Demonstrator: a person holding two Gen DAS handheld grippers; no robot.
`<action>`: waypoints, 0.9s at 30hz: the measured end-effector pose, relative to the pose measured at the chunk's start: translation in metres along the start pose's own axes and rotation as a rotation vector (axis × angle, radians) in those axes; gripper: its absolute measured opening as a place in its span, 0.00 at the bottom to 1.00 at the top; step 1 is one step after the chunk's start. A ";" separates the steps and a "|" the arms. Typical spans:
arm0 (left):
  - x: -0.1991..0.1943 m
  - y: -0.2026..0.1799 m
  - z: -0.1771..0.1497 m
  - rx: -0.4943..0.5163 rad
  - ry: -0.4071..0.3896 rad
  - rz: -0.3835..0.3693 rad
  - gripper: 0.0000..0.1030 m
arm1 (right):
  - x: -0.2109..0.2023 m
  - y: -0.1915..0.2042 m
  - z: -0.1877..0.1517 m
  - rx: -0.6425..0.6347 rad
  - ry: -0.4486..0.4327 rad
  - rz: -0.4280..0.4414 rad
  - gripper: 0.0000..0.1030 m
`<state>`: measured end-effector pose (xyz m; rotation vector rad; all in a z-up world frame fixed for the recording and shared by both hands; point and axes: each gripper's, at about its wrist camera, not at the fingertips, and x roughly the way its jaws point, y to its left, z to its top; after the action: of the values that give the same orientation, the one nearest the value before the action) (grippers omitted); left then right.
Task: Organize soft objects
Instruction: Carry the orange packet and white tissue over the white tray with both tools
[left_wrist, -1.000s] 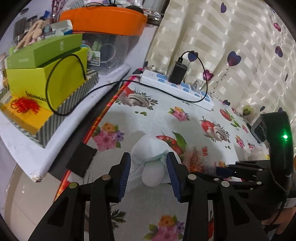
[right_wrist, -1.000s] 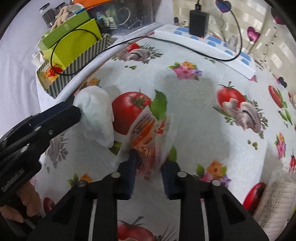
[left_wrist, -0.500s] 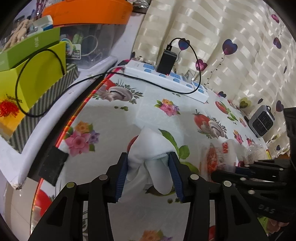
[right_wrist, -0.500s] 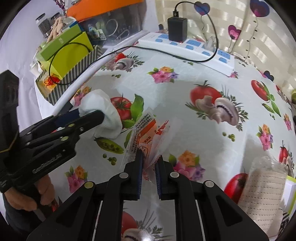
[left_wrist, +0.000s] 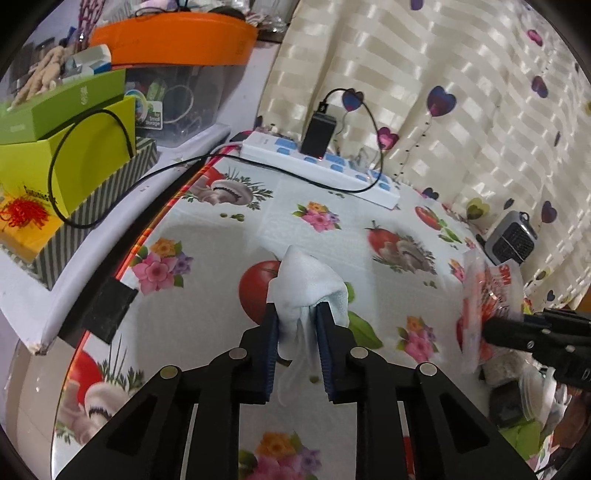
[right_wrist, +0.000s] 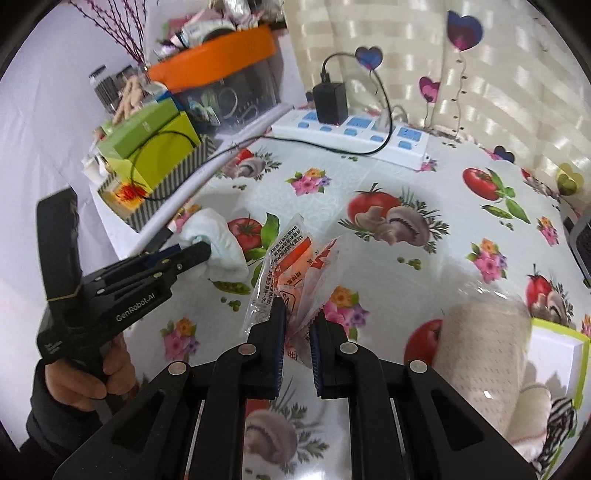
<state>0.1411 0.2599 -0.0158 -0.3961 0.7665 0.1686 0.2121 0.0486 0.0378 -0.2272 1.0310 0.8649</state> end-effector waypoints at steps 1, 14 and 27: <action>-0.003 -0.001 -0.002 0.000 -0.002 -0.004 0.18 | -0.006 -0.001 -0.003 0.003 -0.010 0.004 0.12; -0.066 -0.029 -0.028 0.026 -0.081 -0.063 0.18 | -0.064 -0.017 -0.038 0.052 -0.122 0.063 0.12; -0.109 -0.080 -0.043 0.099 -0.118 -0.126 0.18 | -0.126 -0.040 -0.085 0.116 -0.255 0.078 0.12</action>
<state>0.0589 0.1691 0.0559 -0.3366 0.6292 0.0351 0.1569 -0.0894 0.0883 0.0222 0.8526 0.8763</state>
